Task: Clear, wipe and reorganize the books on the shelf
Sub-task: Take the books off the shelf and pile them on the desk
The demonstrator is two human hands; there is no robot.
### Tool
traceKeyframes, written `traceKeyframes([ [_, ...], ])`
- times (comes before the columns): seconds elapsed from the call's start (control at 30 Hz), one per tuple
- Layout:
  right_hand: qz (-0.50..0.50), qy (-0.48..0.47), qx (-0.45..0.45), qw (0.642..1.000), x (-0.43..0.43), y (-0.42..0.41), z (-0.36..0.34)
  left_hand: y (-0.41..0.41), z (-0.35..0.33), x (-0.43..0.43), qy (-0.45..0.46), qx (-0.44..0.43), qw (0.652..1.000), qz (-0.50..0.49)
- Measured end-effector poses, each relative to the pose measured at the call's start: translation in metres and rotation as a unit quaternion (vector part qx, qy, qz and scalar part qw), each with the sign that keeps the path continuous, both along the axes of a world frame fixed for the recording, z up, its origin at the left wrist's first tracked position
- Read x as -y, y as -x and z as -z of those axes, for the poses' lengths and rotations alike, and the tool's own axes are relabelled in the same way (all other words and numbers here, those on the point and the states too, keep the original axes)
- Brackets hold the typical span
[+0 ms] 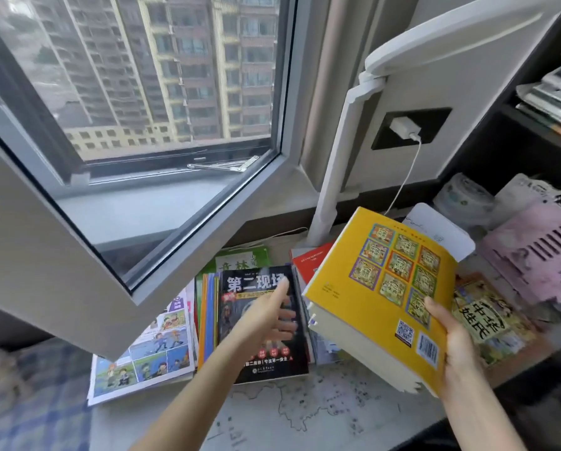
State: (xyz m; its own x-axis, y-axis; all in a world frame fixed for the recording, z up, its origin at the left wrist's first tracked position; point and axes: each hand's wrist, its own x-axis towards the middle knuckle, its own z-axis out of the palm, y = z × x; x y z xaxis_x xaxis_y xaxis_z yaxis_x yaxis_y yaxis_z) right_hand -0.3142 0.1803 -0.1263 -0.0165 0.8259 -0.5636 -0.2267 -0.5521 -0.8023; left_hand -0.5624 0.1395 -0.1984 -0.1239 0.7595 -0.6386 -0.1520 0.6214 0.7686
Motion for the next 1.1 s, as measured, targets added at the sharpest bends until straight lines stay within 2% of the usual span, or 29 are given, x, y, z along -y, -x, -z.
traceKeyframes([
  [0.03, -0.009, -0.005, -0.01, 1.0, -0.008, 0.002, 0.001, -0.006, -0.011, -0.008, 0.008, 0.047, 0.999, 0.01],
  [0.13, -0.003, 0.003, 0.016, 1.0, -0.04, 0.007, 0.019, -0.014, -0.024, -0.028, -0.037, 0.05, 0.996, -0.056],
  [0.23, -0.019, 0.03, 0.055, 0.998, -0.069, 0.02, 0.041, -0.013, -0.021, -0.027, -0.059, -0.007, 0.992, -0.11],
  [0.37, -0.106, 0.094, 0.105, 0.984, -0.077, 0.024, 0.071, -0.014, -0.012, -0.009, -0.052, -0.046, 0.993, -0.092],
  [0.5, -0.136, 0.092, 0.175, 0.971, -0.081, 0.014, 0.081, -0.006, -0.01, -0.001, -0.045, -0.117, 0.99, -0.067],
  [0.6, -0.108, 0.018, 0.266, 0.958, -0.09, 0.0, 0.109, -0.002, -0.016, 0.005, -0.047, -0.147, 0.986, -0.057],
  [0.7, -0.115, -0.073, 0.424, 0.895, -0.07, 0.007, 0.079, -0.001, -0.025, 0.014, -0.06, -0.159, 0.984, -0.045],
  [0.77, -0.092, -0.11, 0.471, 0.87, -0.045, 0.011, 0.049, -0.004, -0.034, 0.023, -0.074, -0.174, 0.982, -0.026],
  [0.8, -0.094, -0.13, 0.468, 0.869, -0.032, 0.012, 0.033, -0.006, -0.039, 0.026, -0.082, -0.182, 0.98, -0.02],
  [0.9, -0.117, -0.194, 0.357, 0.906, 0.018, 0.009, -0.008, -0.017, -0.06, 0.04, -0.113, -0.188, 0.976, 0.016],
  [0.97, -0.153, -0.217, 0.306, 0.914, 0.055, 0.004, -0.036, -0.029, -0.076, 0.047, -0.144, -0.178, 0.972, 0.054],
  [1.1, -0.155, -0.25, 0.288, 0.911, 0.127, -0.018, -0.084, -0.067, -0.114, 0.063, -0.204, -0.135, 0.96, 0.139],
])
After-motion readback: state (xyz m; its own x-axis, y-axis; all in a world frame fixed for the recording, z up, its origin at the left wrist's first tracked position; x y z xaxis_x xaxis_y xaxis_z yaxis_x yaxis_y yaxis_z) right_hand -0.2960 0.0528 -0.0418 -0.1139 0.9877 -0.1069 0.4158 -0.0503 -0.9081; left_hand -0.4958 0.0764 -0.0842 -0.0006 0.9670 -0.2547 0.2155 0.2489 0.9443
